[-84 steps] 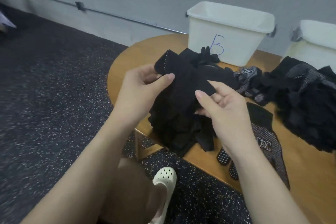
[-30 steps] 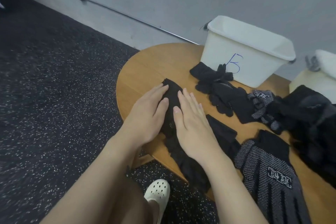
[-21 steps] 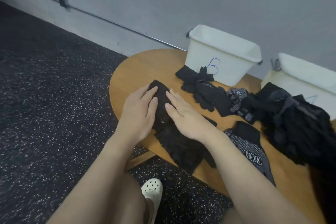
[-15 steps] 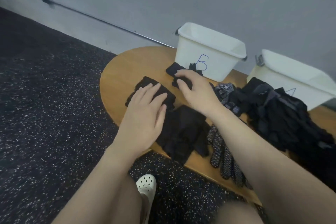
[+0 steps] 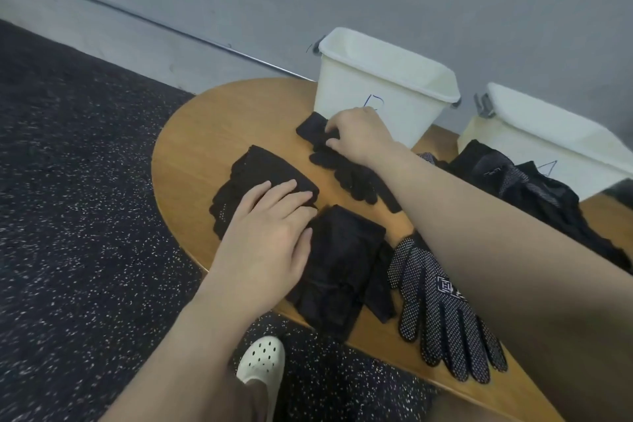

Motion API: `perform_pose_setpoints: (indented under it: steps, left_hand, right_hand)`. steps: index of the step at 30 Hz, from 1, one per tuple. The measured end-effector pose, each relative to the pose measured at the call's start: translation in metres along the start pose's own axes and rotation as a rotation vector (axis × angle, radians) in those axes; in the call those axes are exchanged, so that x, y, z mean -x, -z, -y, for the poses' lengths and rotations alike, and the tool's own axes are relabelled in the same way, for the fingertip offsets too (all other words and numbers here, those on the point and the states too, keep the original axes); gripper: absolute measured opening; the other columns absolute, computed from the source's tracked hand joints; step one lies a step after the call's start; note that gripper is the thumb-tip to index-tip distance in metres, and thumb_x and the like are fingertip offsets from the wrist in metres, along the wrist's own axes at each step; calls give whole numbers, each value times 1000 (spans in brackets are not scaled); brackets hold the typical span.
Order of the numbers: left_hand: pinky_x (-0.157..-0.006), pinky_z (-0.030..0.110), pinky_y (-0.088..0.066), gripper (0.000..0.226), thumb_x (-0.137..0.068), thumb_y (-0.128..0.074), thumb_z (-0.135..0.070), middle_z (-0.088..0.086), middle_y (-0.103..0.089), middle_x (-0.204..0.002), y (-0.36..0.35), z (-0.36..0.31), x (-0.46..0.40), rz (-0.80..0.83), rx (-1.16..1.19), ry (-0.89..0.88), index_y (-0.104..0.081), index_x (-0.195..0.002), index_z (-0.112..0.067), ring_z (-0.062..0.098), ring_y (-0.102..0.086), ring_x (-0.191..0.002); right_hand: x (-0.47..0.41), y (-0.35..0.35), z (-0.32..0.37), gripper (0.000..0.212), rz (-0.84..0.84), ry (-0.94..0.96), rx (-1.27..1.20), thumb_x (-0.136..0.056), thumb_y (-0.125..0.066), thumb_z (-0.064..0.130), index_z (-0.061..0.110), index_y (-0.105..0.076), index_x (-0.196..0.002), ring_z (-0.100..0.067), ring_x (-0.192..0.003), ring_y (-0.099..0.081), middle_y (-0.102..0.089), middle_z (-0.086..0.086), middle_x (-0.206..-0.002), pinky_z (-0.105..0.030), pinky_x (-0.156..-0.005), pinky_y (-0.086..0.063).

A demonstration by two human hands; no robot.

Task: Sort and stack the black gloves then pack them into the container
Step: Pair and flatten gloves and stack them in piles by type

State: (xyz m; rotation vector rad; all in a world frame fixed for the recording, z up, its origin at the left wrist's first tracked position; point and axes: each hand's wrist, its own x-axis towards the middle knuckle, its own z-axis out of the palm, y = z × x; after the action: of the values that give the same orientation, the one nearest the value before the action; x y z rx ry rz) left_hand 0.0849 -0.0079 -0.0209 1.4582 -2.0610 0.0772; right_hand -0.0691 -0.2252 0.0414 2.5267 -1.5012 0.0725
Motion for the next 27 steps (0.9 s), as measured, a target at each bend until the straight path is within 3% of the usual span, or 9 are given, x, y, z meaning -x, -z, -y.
perform_pose_setpoints:
  steps: [4,7,10,13,16,20,23,27]
  left_hand:
    - [-122,41,-26,24,-93,-64,-23,-1,-67,-133,0,4,-3,25,-9,-13,-76,-113,-19,21,-51,-137]
    - [-122,42,-25,22,-92,-65,-21,0,-66,-135,1,5,-2,27,-7,-16,-77,-111,-19,21,-50,-138]
    - [-124,42,-23,22,-93,-66,-20,0,-65,-137,2,3,1,21,-9,-17,-77,-112,-19,22,-49,-139]
    - [-124,44,-25,23,-94,-65,-19,0,-66,-136,4,3,2,-7,-6,-20,-76,-114,-19,22,-49,-140]
    - [-123,44,-28,22,-97,-61,-16,-1,-69,-129,7,5,-1,-57,15,-10,-77,-111,-17,22,-51,-138]
    - [-123,45,-30,29,-96,-51,-18,-3,-74,-118,15,2,-4,-156,84,36,-77,-108,-15,21,-55,-134]
    - [-122,42,-31,28,-98,-50,-20,-8,-72,-115,23,-13,-3,-250,287,121,-76,-109,-17,12,-55,-130]
    - [-105,18,-46,24,-108,-49,-24,-16,-71,-117,37,-56,-4,-273,750,359,-72,-117,-24,-5,-61,-115]
  right_hand:
    - [-11,-2,-11,24,-10,-14,35,-98,-56,18,20,-76,-112,-29,-108,-65,-75,-5,-115,-36,-102,-42]
    - [-12,11,-19,21,-111,-86,-265,-96,-58,17,14,-77,-105,-29,-104,-65,-75,-5,-109,-38,-95,-49]
    - [-10,39,-27,18,-251,-173,-545,-97,-59,15,13,-76,-99,-22,-100,-64,-74,-2,-101,-29,-87,-49]
    - [-3,75,-35,14,-340,-267,-815,-97,-61,18,19,-71,-88,-20,-83,-66,-70,1,-85,-29,-73,-52]
    - [15,111,-41,19,-380,-294,-1033,-99,-60,17,19,-65,-80,-17,-67,-58,-64,-1,-78,-27,-59,-46]
    - [58,150,-43,8,-393,-267,-1283,-94,-64,22,17,-66,-89,-20,-73,-60,-67,-6,-85,-29,-62,-45]
    - [103,163,-33,12,-364,-255,-1444,-104,-57,12,14,-65,-95,-15,-67,-62,-69,-2,-82,-25,-58,-46]
    - [163,140,-5,11,-392,-263,-1619,-104,-57,10,10,-67,-101,-23,-82,-64,-70,-13,-94,-33,-67,-50]
